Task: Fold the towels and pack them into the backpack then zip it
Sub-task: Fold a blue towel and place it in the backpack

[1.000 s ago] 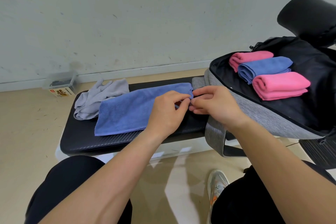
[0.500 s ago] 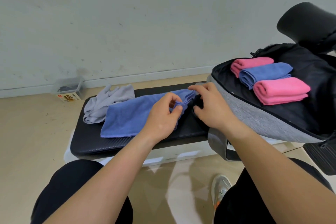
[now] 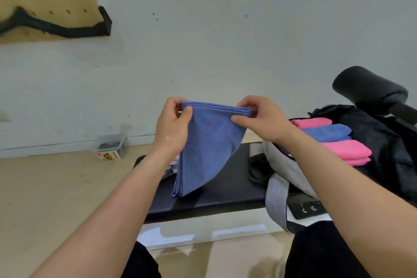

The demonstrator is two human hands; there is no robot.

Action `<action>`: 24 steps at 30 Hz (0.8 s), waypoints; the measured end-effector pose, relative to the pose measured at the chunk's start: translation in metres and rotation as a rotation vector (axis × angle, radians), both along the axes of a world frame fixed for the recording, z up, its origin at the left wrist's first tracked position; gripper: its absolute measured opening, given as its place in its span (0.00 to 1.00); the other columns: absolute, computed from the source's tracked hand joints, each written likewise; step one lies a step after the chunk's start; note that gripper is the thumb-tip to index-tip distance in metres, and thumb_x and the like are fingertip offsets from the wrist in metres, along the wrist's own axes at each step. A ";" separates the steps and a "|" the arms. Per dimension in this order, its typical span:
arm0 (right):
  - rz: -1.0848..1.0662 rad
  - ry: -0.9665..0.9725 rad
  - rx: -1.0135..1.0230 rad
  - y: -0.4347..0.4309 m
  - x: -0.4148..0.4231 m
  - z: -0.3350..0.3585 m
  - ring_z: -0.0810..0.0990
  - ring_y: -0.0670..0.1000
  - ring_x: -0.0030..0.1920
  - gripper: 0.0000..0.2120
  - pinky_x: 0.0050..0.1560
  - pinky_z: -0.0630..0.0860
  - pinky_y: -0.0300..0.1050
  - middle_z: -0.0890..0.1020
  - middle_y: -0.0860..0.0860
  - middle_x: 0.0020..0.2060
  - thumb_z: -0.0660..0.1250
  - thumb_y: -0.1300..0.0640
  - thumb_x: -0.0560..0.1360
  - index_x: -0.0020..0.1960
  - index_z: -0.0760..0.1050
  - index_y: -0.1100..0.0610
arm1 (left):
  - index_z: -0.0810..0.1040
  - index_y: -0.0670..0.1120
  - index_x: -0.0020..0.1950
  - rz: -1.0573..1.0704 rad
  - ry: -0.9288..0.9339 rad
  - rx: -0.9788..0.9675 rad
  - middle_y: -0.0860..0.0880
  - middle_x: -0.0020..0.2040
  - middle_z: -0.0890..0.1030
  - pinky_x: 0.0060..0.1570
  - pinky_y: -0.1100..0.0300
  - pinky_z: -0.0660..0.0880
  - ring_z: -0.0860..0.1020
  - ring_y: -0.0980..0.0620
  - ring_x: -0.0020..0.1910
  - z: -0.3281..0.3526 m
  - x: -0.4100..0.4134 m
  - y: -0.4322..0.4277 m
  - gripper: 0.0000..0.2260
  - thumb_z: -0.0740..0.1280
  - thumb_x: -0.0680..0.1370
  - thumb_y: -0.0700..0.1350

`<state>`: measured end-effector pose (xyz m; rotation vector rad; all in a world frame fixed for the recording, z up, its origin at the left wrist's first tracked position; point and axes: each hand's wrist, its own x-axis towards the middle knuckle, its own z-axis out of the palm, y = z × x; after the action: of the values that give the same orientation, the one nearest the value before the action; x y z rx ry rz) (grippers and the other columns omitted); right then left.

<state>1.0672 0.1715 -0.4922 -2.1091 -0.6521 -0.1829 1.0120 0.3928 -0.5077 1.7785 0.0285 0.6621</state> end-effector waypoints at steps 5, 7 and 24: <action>-0.114 -0.090 0.051 0.015 -0.009 0.050 0.75 0.42 0.37 0.06 0.33 0.67 0.31 0.79 0.46 0.39 0.66 0.51 0.78 0.47 0.74 0.53 | 0.70 0.46 0.61 0.167 -0.067 0.194 0.51 0.49 0.77 0.39 0.66 0.64 0.74 0.54 0.45 0.040 -0.005 -0.004 0.07 0.58 0.84 0.43; -0.143 -0.082 -0.006 0.018 -0.013 0.055 0.73 0.39 0.39 0.06 0.33 0.65 0.30 0.76 0.43 0.40 0.63 0.50 0.80 0.50 0.71 0.52 | 0.69 0.47 0.61 0.179 -0.023 0.202 0.51 0.49 0.77 0.35 0.67 0.65 0.74 0.54 0.44 0.041 -0.007 -0.006 0.07 0.57 0.84 0.44; -0.254 0.002 -0.371 0.027 0.055 -0.040 0.77 0.55 0.45 0.10 0.41 0.72 0.48 0.79 0.50 0.45 0.62 0.44 0.79 0.52 0.72 0.50 | 0.78 0.45 0.62 0.017 0.364 0.378 0.50 0.52 0.80 0.47 0.64 0.70 0.78 0.52 0.49 -0.042 0.060 0.020 0.17 0.74 0.74 0.44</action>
<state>1.1219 0.1988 -0.5319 -2.5494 -0.4377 -0.2124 1.0724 0.4123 -0.5497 2.2486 0.1756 0.3616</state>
